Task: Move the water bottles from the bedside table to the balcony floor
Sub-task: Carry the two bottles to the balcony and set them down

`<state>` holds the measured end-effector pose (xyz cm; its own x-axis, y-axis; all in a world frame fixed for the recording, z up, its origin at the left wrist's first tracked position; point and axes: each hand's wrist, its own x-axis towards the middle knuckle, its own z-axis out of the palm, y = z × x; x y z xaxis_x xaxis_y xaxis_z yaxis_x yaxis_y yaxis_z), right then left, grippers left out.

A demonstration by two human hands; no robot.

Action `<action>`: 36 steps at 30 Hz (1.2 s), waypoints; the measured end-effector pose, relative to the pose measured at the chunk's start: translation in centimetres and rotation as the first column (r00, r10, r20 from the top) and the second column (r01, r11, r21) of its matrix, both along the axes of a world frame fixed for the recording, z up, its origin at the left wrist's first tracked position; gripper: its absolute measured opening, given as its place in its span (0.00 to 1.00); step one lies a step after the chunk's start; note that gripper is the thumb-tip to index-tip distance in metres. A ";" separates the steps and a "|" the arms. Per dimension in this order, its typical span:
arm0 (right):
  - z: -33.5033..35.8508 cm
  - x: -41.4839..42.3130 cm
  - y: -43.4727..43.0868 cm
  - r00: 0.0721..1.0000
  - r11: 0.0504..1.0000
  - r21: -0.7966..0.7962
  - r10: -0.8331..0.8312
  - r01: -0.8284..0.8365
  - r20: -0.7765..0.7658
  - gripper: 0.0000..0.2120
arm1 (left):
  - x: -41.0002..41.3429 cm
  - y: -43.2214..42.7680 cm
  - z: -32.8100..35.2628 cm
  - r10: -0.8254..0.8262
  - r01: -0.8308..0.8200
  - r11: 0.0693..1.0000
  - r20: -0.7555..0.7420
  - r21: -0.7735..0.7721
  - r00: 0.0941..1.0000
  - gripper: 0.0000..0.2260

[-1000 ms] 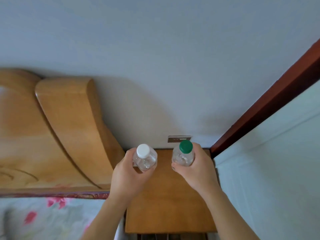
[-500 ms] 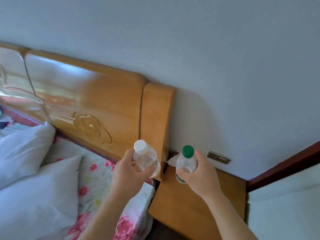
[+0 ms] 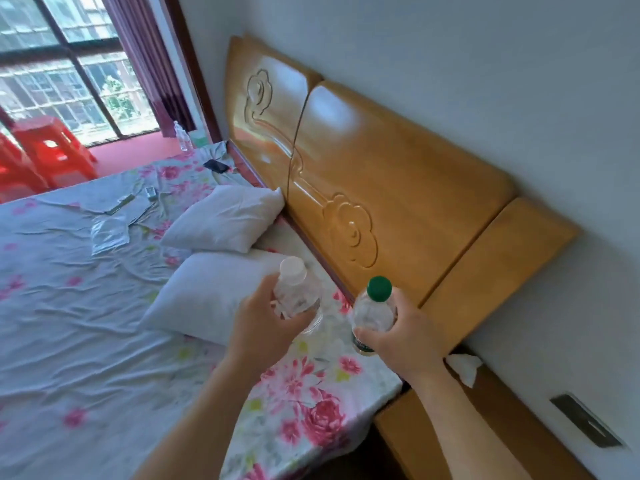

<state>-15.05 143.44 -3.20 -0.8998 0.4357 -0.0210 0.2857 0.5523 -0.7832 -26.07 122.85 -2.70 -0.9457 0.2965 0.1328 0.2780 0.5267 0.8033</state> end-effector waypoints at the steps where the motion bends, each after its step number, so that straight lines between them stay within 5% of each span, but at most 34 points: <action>1: 0.3 -1.0 -1.5 1.000 1.000 0.002 0.029 -0.029 -0.004 0.20 | -0.5 -1.9 0.1 0.029 -0.029 1.000 -0.008 -0.002 1.000 0.23; 12: 1.4 -9.0 -17.7 0.970 0.973 0.064 0.225 -0.220 -0.096 0.21 | -3.2 -20.1 0.4 0.257 -0.254 0.965 -0.047 0.059 0.965 0.24; 20: 2.2 -14.3 -29.0 0.881 0.886 0.122 0.460 -0.447 -0.113 0.24 | -2.5 -31.8 0.8 0.512 -0.510 0.859 -0.085 0.038 0.855 0.24; 36: 1.4 -16.2 -49.1 0.438 0.435 -0.047 0.897 -0.899 -0.062 0.27 | 11.3 -46.8 2.6 0.911 -0.912 0.410 -0.051 -0.007 0.410 0.27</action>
<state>-31.29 94.39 -1.76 -0.7852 -0.6191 0.0142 -0.3595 0.4371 -0.8245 -14.77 76.08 -0.06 -0.6559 -0.7334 0.1785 -0.3552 0.5085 0.7844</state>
